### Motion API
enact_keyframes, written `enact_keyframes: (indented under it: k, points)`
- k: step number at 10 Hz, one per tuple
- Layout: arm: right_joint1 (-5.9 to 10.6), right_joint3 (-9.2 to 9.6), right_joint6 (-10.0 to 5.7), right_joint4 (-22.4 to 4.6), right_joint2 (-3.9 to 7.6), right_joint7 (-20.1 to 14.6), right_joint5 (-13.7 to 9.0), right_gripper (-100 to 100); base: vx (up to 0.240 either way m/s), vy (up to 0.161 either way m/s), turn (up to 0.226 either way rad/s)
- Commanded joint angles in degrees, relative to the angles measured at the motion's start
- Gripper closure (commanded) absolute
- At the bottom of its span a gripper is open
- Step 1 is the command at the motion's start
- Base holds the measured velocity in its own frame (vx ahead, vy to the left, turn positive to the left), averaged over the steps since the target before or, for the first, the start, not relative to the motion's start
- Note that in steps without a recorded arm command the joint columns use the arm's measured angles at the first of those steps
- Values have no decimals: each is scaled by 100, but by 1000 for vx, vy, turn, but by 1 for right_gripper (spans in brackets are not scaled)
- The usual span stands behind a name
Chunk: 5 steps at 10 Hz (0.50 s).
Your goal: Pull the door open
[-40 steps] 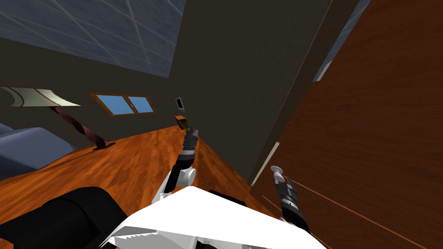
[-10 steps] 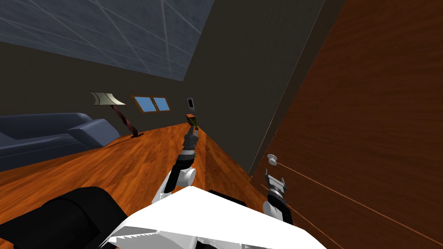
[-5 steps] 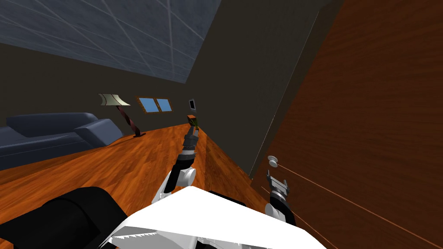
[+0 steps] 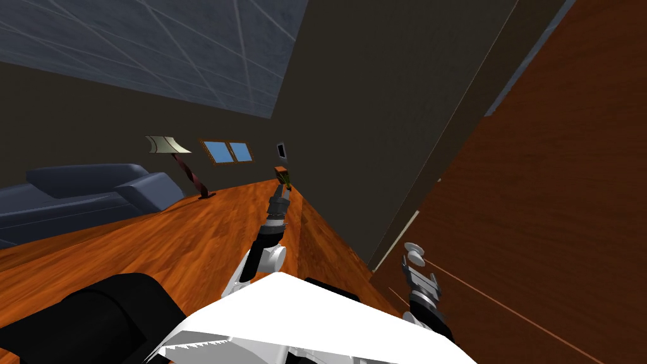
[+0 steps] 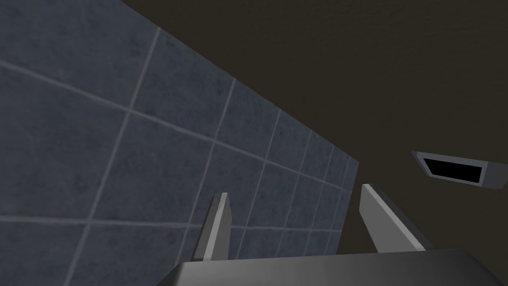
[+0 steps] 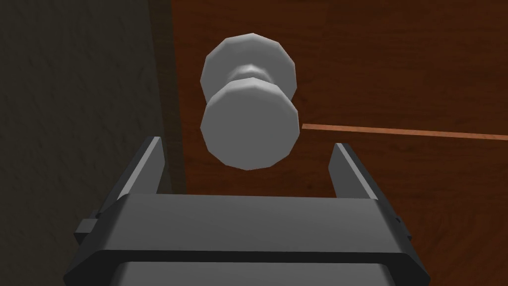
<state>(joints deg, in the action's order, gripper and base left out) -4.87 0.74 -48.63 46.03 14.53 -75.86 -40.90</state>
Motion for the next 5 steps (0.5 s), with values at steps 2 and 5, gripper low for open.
enact_keyframes:
  k: [2,5]
  points:
    - [-116,-7,-42,-77,275,-316,-42,-100,148,-7,56]
    - [-122,-1,-55,-115,312,-355,-41,100,74,-7,17]
